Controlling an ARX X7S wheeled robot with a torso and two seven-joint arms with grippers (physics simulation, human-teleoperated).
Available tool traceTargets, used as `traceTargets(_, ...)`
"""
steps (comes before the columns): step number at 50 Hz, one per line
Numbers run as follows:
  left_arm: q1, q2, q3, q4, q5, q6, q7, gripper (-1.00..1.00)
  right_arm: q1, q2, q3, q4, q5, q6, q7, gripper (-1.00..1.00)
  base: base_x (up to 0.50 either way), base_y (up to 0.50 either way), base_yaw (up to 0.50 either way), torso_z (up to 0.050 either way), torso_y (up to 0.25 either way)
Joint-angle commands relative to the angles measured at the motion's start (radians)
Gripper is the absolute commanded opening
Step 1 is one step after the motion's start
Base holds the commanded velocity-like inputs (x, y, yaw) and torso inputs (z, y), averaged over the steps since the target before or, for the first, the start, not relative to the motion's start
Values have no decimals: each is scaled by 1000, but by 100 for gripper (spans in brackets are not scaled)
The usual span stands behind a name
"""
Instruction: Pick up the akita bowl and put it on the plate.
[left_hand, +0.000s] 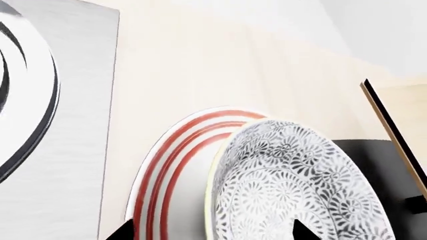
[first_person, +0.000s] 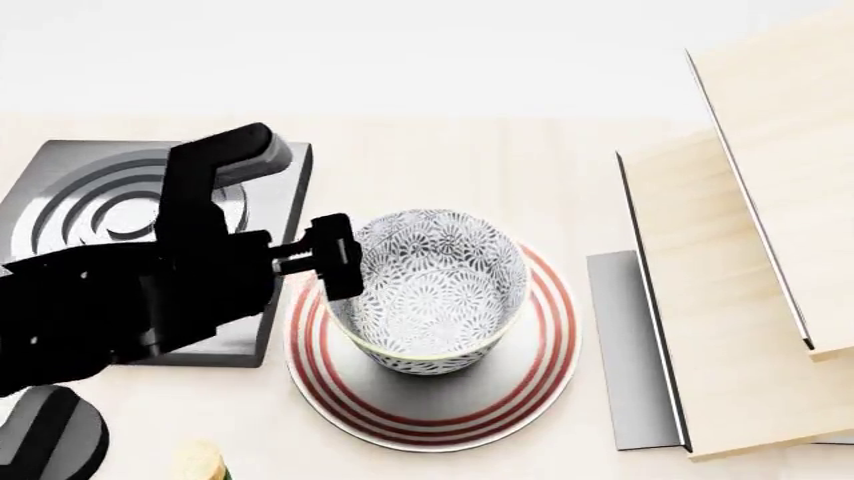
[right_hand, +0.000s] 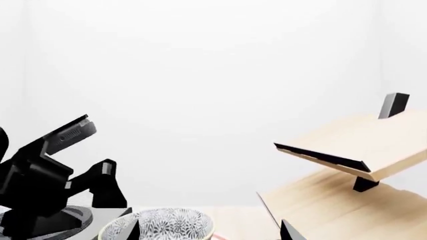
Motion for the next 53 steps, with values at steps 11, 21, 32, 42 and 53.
traceTargets(11,-313,-517,70,1071,373,544,-351,100,-17,9,4,-50,-19,15,16,100,0,0,0,0,0)
traceTargets(21,-306,-721,105,1307,637,735,-493,100,-11,4,-2,-48,-31,24,17,100,0,0,0,0,0)
traceTargets(32,-238,-941,165,1509,1071,868,-702,100,-20,20,28,-97,-41,52,40,100,0,0,0,0,0)
traceTargets(42,-60,-1117,183,1582,1549,955,-990,100,-33,40,80,-211,-88,132,75,100,0,0,0,0,0)
traceTargets(53,50,-1232,138,1615,1940,948,-1313,100,-61,71,164,-488,-167,309,93,100,0,0,0,0,0)
